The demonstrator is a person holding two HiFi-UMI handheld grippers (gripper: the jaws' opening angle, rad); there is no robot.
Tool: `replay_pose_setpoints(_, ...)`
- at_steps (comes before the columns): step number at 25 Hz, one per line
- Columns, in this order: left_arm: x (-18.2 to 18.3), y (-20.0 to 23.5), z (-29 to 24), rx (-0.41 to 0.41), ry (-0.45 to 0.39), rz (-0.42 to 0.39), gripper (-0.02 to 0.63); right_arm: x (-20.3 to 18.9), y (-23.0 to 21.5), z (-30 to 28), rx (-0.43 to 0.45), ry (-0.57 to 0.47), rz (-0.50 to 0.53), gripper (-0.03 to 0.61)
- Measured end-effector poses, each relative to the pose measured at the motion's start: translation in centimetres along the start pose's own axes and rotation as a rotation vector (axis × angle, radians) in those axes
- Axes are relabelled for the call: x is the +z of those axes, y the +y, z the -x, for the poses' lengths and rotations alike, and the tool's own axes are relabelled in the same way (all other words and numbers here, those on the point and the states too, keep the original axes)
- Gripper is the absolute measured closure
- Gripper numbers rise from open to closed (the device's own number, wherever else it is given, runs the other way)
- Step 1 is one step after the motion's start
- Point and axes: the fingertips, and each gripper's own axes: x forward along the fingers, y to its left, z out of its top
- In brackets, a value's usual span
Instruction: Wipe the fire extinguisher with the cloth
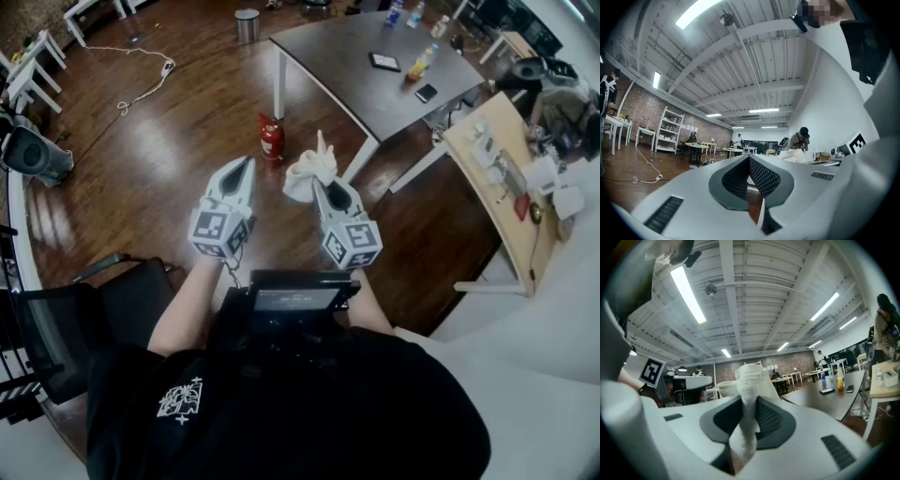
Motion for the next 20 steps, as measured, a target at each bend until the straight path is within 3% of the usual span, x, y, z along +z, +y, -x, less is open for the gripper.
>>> replay_pose_setpoints(13,-1.7,0.2,-3.0,0.025,-0.001,0.005,0.612,-2.1,-4.0,-2.2,0.043,0.041,-0.013,0.483)
replay_pose_setpoints(20,-2.6,4.2,-7.3,0.012,-0.007,0.025,0.612,-3.1,-6.4,-7.9,0.031,0.058,-0.009,0.483)
